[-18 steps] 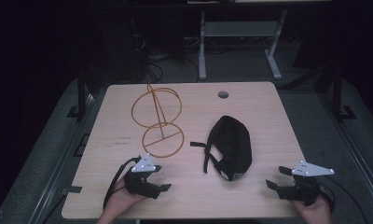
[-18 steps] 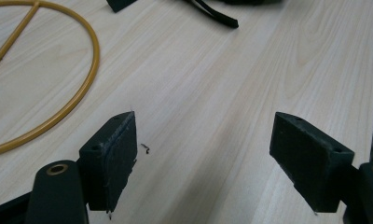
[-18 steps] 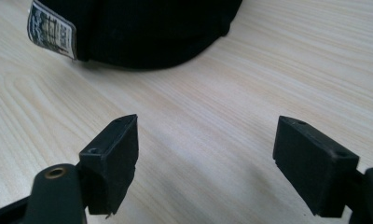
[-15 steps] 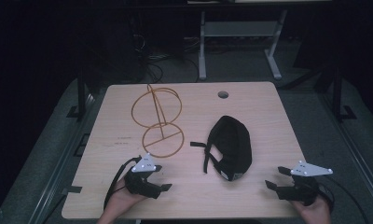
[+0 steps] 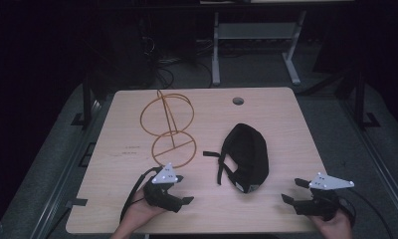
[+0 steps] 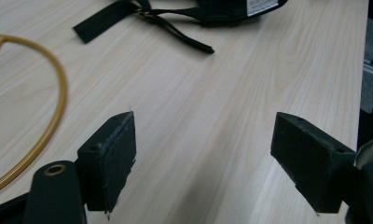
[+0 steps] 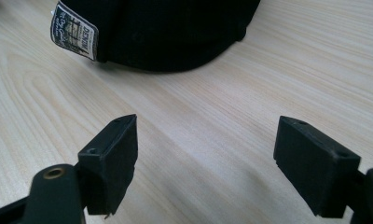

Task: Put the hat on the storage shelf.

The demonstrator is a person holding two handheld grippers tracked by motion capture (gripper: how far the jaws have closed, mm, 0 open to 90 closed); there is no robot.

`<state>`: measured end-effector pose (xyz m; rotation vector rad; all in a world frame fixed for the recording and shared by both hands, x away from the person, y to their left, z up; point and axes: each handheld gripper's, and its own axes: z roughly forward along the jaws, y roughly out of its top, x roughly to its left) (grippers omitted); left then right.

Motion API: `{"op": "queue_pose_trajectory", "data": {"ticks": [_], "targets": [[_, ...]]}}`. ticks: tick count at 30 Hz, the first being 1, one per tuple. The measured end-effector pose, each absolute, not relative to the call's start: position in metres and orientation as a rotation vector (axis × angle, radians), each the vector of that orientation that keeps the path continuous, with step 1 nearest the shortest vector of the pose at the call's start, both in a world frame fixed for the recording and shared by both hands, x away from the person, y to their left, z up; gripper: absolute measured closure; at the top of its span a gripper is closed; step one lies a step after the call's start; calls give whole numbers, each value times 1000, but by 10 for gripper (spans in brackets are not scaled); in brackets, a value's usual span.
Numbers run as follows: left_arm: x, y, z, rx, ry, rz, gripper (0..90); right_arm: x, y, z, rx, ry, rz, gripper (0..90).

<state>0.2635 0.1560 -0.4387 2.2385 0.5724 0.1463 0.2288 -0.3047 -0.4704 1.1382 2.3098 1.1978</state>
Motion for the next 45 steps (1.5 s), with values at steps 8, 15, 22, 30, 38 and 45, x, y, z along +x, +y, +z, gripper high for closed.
{"op": "queue_pose_trajectory", "data": {"ticks": [8, 15, 22, 30, 38, 45], "targets": [[265, 131, -434, 2238, 513, 128, 211, 229, -306, -470, 1120, 2312, 1209, 207], [262, 93, -422, 2213, 421, 116, 213, 228, -302, -470, 1106, 2319, 1206, 208], [266, 64, -419, 2205, 381, 91, 218, 228, -303, -469, 1105, 2312, 1215, 208], [276, 38, -420, 2203, 362, 67, 232, 227, -303, -468, 1098, 2308, 1217, 208], [286, 16, -428, 2193, 389, 27, 250, 228, -303, -467, 1094, 2308, 1219, 208], [291, 7, -433, 2189, 398, 1, 277, 229, -303, -467, 1093, 2310, 1218, 209]]}}
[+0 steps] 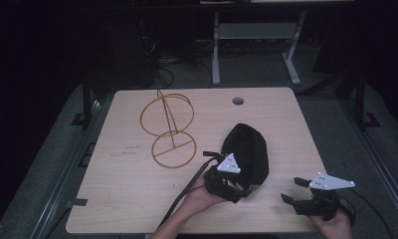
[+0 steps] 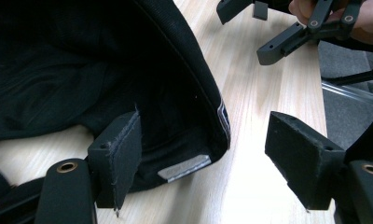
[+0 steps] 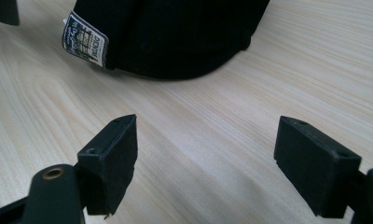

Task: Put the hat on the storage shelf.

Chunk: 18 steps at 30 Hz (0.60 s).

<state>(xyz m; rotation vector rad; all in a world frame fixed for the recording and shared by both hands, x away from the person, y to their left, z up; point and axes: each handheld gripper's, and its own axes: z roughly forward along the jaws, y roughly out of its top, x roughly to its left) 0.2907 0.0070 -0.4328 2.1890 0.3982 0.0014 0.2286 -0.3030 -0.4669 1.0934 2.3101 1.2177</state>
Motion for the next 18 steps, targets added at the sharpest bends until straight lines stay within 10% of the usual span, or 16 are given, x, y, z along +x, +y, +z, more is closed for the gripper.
{"op": "queue_pose_trajectory", "data": {"ticks": [18], "targets": [[297, -22, -436, 2229, 416, 8, 356, 230, -300, -465, 1079, 2312, 1213, 212]]}}
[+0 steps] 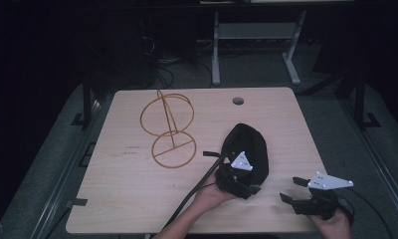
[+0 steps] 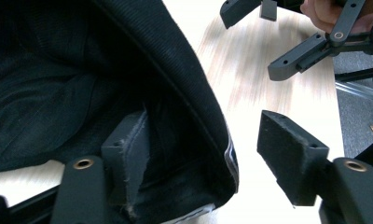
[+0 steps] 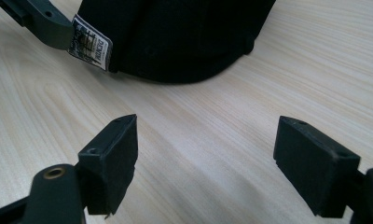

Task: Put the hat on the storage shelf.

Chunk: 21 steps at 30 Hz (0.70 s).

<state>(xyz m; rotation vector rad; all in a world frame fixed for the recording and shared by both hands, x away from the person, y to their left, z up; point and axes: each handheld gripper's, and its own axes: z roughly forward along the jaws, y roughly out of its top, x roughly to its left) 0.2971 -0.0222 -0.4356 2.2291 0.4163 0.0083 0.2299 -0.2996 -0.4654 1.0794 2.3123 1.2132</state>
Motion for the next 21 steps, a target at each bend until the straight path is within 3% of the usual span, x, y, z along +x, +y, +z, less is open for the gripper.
{"op": "queue_pose_trajectory", "data": {"ticks": [16, 21], "targets": [[307, -34, -444, 2315, 401, -31, 478, 231, -298, -466, 1065, 2323, 1210, 212], [303, -34, -444, 2307, 374, -30, 594, 230, -297, -466, 1061, 2327, 1214, 212]]}}
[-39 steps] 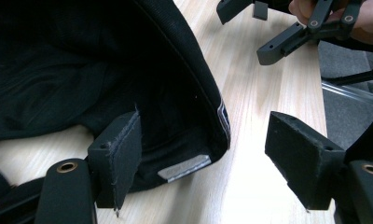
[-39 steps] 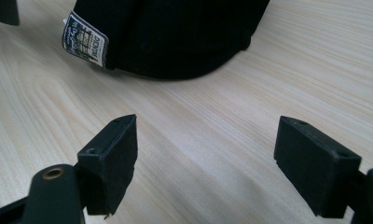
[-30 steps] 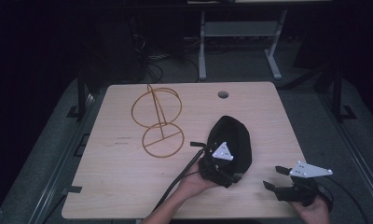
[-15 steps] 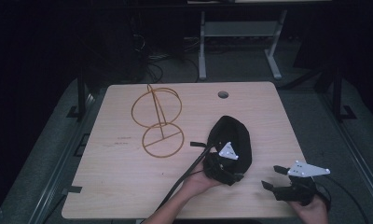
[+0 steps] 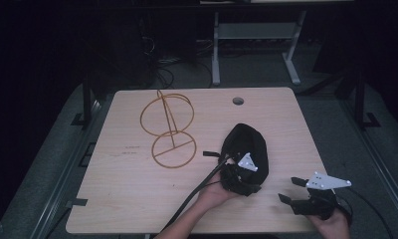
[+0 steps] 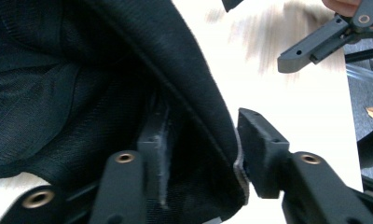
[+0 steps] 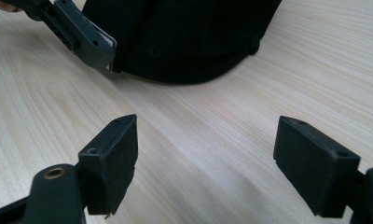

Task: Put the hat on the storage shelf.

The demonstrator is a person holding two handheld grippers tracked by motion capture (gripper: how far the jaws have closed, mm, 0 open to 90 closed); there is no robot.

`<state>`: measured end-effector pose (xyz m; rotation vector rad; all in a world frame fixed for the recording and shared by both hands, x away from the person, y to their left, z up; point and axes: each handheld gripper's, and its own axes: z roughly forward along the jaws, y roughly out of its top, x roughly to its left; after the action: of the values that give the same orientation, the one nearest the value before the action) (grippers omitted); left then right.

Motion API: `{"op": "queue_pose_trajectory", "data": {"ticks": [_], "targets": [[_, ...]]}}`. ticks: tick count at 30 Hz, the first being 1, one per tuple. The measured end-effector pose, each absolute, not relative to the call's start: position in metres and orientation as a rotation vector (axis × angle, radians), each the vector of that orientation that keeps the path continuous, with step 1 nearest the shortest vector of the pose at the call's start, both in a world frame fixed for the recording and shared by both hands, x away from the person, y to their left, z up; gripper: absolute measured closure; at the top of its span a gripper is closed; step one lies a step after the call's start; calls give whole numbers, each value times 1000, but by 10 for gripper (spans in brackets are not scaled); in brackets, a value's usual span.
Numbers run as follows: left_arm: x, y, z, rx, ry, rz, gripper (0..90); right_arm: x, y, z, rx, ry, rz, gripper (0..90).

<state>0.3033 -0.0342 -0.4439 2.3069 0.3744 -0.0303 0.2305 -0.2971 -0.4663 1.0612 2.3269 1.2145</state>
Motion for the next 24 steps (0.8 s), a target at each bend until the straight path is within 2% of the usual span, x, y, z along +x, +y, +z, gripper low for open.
{"op": "queue_pose_trajectory", "data": {"ticks": [4, 11, 24], "targets": [[303, -33, -441, 2316, 351, -19, 686, 231, -298, -467, 1070, 2324, 1219, 212], [303, -27, -434, 2352, 316, 34, 764, 230, -297, -467, 1060, 2334, 1216, 212], [309, -4, -404, 2347, 271, 60, 800, 228, -291, -464, 1042, 2307, 1256, 212]]}}
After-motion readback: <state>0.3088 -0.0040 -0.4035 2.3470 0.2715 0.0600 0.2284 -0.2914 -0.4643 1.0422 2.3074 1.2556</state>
